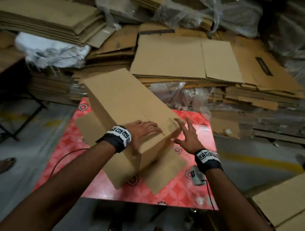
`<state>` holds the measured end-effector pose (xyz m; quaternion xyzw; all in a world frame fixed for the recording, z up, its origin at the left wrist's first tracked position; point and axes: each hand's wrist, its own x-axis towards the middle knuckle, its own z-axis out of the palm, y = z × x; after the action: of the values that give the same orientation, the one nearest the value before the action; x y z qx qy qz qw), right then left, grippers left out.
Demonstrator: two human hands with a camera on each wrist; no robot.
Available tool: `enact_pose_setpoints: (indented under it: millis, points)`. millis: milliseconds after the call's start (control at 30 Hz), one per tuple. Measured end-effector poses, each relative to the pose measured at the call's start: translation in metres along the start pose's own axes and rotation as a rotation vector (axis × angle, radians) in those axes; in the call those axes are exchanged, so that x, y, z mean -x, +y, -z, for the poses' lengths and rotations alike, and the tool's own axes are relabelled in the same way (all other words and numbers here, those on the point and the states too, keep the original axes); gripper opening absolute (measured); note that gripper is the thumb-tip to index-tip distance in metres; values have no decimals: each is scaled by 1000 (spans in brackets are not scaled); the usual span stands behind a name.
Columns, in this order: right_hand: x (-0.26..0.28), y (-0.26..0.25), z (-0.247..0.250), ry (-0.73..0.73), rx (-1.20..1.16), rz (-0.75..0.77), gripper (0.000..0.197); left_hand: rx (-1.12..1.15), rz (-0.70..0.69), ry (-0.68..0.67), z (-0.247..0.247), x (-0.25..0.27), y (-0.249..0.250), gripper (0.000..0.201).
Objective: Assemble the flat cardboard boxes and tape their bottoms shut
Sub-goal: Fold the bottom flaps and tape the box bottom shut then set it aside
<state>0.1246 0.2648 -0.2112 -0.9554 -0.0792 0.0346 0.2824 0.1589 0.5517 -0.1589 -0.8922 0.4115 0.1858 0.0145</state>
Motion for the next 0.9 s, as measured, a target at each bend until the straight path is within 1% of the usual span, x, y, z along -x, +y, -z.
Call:
enact_pose_setpoints:
  millis: [33, 67, 133, 200, 267, 367, 433, 500, 533, 600, 633, 667, 767, 833, 900]
  points:
    - [-7, -5, -3, -10, -16, -1, 93, 119, 31, -18, 0, 3, -4, 123]
    - [-14, -10, -5, -14, -29, -3, 94, 227, 59, 9, -3, 4, -7, 113]
    - [-24, -17, -8, -17, -60, -9, 89, 340, 127, 148, -8, 5, -6, 96]
    - [-30, -21, -9, 0, -106, -16, 83, 391, 234, 293, -22, 3, -2, 87]
    - [-29, -22, -8, 25, -131, -13, 80, 402, 309, 422, -42, 1, 2, 84]
    - [-25, -24, -8, 32, -149, 6, 78, 356, 307, 601, -63, 2, 9, 78]
    - [-21, -23, -8, 69, -217, 12, 73, 407, 312, 668, -64, 4, 10, 75]
    - [-18, -23, -6, 154, -348, 7, 61, 431, 316, 696, -63, 5, 10, 77]
    - [-17, -24, -6, 211, -433, -13, 51, 434, 313, 700, -63, 5, 10, 79]
    - [-18, -24, -4, 325, -604, -102, 26, 467, 311, 692, -63, 5, 11, 85]
    - [-22, -24, -4, 366, -666, -154, 17, 463, 303, 687, -63, 5, 11, 86]
    - [-27, -20, -6, 389, -711, -206, 13, 433, 292, 681, -63, 5, 11, 84]
    - [-41, -8, -15, 418, -785, -342, 18, 311, 255, 672, -63, 4, 10, 74]
    - [-48, -8, -19, 444, -862, -436, 13, 270, 255, 659, -64, 2, 9, 69]
    - [-55, -10, -20, 472, -977, -559, 20, 228, 264, 621, -66, 0, 8, 66]
